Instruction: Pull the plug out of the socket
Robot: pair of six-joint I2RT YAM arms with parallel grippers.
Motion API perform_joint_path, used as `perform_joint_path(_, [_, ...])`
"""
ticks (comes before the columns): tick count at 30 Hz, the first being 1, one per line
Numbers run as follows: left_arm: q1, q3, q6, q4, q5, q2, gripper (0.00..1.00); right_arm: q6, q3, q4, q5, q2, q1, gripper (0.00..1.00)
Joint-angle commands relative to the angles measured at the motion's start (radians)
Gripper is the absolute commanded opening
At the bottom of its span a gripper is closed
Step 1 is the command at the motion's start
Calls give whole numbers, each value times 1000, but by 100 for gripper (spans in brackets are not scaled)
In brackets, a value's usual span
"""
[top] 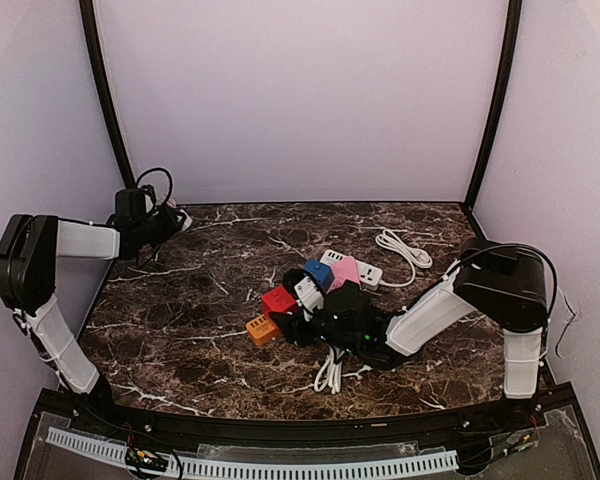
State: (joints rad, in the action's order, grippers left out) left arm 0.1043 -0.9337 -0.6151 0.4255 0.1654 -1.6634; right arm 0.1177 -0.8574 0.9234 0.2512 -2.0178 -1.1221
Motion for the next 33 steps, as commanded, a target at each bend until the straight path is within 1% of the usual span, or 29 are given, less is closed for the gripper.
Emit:
perform_joint_path(1, [-65,-114,-125,-27,140,-161,4,4,0,-123,13,-9,15,26])
perform_joint_path(2, [-76,-137,-131,-11,152,-215,4,2,-1,-126,15,-7,15,26])
perform_joint_path(5, [-100,-172,-135,4,168,-299,5,0,-3,-132,19,0,15,26])
perform_joint_path(14, [-146,-284,-151,-58,177,-421,8,-4,-11,-145,16,0,16,26])
perform_joint_path(16, [-154,-301,-163,-60,185,-446,12,-2,-10,-147,17,3,16,26])
perform_joint_path(17, [-156,-311,-165,-68,186,-459,17,0,-9,-147,18,4,16,26])
perform_joint_path(18, [-158,-317,-167,-74,186,-464,20,0,-8,-147,19,6,17,26])
perform_joint_path(19, [-160,-326,-166,-87,183,-471,26,0,-6,-147,20,7,16,27])
perform_joint_path(20, [-161,-330,-164,-92,180,-474,29,1,-5,-147,21,8,16,27])
perform_joint_path(21, [-161,-337,-163,-108,174,-474,35,0,-5,-146,21,9,16,27])
perform_joint_path(22, [-162,-341,-157,-119,171,-474,38,0,-4,-146,23,10,16,27])
perform_joint_path(24, [-161,-354,-148,-157,165,-469,51,-1,-5,-147,23,11,16,28])
perform_joint_path(25, [-160,-355,-145,-165,158,-466,56,-1,-5,-147,23,11,16,28])
perform_joint_path(26, [-161,-355,-137,-179,155,-459,64,-2,-6,-149,23,11,16,28])
perform_joint_path(27, [-161,-354,-133,-186,148,-454,67,-3,-8,-151,22,10,17,28])
perform_joint_path(28, [-160,-347,-124,-195,145,-440,76,-3,-10,-154,21,10,16,28])
perform_joint_path(29, [-160,-341,-121,-198,141,-434,78,-3,-12,-155,20,10,16,28])
perform_joint_path(30, [-160,-328,-113,-202,138,-417,86,-3,-12,-156,19,10,16,28])
perform_joint_path(32, [-159,-306,-95,-208,129,-384,91,-3,-14,-158,18,11,16,28])
perform_joint_path(33, [-156,-300,-88,-212,121,-371,91,-2,-14,-158,19,12,16,29])
